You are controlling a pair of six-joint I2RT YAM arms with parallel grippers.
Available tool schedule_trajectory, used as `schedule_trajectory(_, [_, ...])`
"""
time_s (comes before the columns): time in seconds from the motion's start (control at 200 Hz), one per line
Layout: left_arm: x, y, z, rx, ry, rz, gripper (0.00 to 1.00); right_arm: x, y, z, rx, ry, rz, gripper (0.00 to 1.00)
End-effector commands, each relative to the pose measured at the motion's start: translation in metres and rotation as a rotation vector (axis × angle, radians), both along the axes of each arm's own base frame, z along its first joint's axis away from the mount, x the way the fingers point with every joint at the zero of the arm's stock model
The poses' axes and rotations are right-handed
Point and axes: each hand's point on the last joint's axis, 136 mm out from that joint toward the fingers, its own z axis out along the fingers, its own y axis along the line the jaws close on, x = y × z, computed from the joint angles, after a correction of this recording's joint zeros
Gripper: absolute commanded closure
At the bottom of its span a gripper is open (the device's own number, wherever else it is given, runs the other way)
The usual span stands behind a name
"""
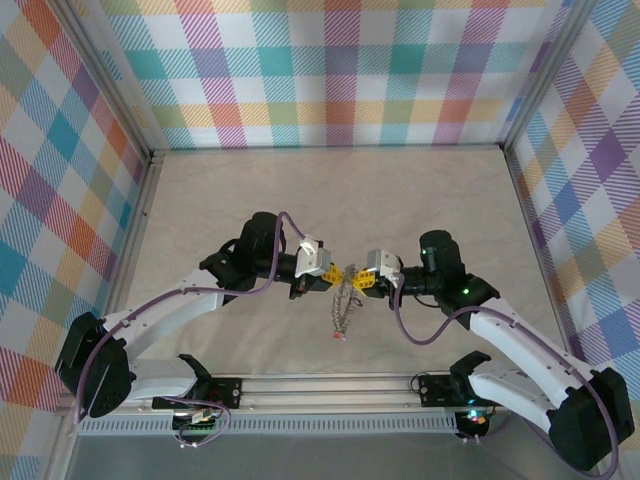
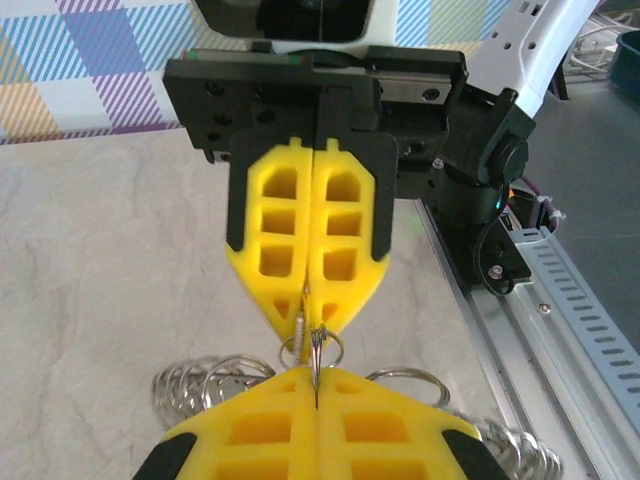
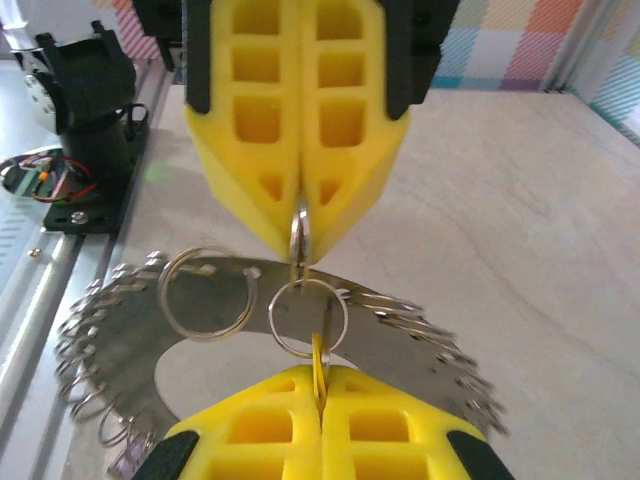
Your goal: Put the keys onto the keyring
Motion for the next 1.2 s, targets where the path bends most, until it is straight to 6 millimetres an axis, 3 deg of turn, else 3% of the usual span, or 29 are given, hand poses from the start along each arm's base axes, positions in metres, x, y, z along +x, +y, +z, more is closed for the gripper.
schedule_trajectory(0.0, [0.002,-0.001,0.024,-0.048,-0.066,-0.010,1.00,0.004,-0.002,0.019,-0.012,-0.063,-0.016,1.00])
schedule_trajectory(0.315, [0.013,-0.002,0.012,-0.005,-0.038,0.041,1.00,0.008,-0.004,0.044,-0.061,-0.156,-0.001,1.00])
schedule_trajectory(0.49, [0.018,-0.006,0.005,0.024,0.001,0.046,1.00,0.010,-0.004,0.044,-0.130,-0.242,0.013,1.00])
schedule_trajectory(0.68, [0.031,-0.004,0.010,-0.005,-0.019,0.131,0.75,0.018,-0.013,0.045,-0.267,-0.354,-0.011,1.00])
schedule_trajectory(1.025, [0.054,0.023,0.015,0.006,-0.012,0.360,0.67,0.032,-0.015,0.050,-0.496,-0.565,-0.027,1.00])
schedule_trajectory(1.08, [0.070,0.033,0.015,0.000,0.001,0.478,0.60,0.038,-0.015,0.052,-0.527,-0.592,-0.048,1.00])
schedule_trajectory(1.16, [0.096,0.053,0.012,0.002,0.040,0.660,0.31,0.046,-0.014,0.057,-0.553,-0.625,-0.071,1.00])
schedule_trajectory(1.195, [0.105,0.063,0.010,0.011,0.063,0.726,0.02,0.049,-0.012,0.060,-0.555,-0.638,-0.078,1.00])
